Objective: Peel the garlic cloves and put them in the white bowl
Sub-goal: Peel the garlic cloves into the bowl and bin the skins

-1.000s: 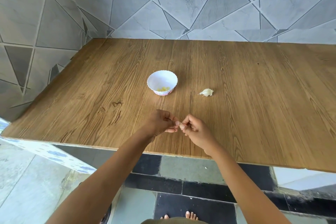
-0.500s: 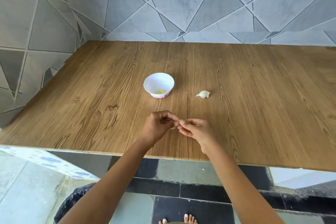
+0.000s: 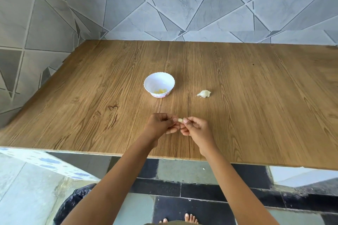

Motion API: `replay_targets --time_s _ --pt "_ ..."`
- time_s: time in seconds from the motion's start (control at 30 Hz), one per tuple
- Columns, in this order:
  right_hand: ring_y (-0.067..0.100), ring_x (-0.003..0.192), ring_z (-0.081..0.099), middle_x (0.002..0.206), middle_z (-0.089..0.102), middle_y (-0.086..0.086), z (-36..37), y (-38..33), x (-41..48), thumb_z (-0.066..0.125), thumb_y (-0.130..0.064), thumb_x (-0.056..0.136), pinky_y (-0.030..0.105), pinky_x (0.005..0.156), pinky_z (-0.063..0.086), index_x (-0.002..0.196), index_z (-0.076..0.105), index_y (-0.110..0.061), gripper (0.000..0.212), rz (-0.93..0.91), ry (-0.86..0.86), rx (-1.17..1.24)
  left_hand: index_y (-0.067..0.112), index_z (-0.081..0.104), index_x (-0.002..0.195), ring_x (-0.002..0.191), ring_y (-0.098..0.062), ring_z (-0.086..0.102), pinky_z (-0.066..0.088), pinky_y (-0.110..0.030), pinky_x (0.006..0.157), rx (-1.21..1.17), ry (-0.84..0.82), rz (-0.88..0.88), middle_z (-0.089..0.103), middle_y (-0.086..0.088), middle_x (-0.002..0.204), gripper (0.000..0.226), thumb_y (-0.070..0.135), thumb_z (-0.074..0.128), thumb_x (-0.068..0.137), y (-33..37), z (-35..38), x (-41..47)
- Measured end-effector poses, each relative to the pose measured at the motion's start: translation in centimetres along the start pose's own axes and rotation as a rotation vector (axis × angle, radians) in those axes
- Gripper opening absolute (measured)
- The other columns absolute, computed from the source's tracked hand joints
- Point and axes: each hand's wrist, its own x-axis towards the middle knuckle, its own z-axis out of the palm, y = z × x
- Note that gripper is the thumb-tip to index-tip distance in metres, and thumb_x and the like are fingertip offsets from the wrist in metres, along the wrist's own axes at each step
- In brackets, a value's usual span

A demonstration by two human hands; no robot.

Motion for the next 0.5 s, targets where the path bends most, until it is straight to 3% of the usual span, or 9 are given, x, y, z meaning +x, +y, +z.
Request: replay_targets --time_s 0.17,0.33,0.5 --pt "0.014 0.070 0.063 0.074 0.064 -0.003 0.3 0.6 1.1 0.057 -0.009 0.092 0.029 0.064 0.054 0.085 0.066 -0.006 0.011 -0.165 0.026 -0.369 0.002 0.067 0.088 0.068 -0.011 0.069 0.058 -0.019 0.066 -0.102 -0.031 -0.083 0.071 -0.008 0.075 0.010 0.000 0.057 0.091 -0.1 -0.4 0.1" --pt "0.005 0.063 0.057 0.072 0.068 -0.001 0.5 1.5 1.1 0.072 -0.010 0.081 0.017 0.059 0.045 0.076 0.069 -0.008 0.007 -0.394 0.080 -0.564 -0.001 0.065 0.093 0.066 -0.010 0.069 0.057 -0.017 0.063 -0.145 -0.012 -0.083 0.070 -0.008 0.074 0.008 -0.001 0.057 0.090 0.0 -0.9 0.2" --pt "-0.001 0.059 0.055 0.070 0.064 -0.009 0.2 1.8 1.0 0.073 -0.010 0.080 0.011 0.057 0.042 0.076 0.069 -0.012 0.006 -0.391 0.108 -0.521 -0.005 0.066 0.096 0.070 -0.011 0.069 0.057 -0.019 0.065 0.000 0.096 0.010 0.071 -0.012 0.081 0.011 0.000 0.061 0.089 -0.1 -0.9 0.3"
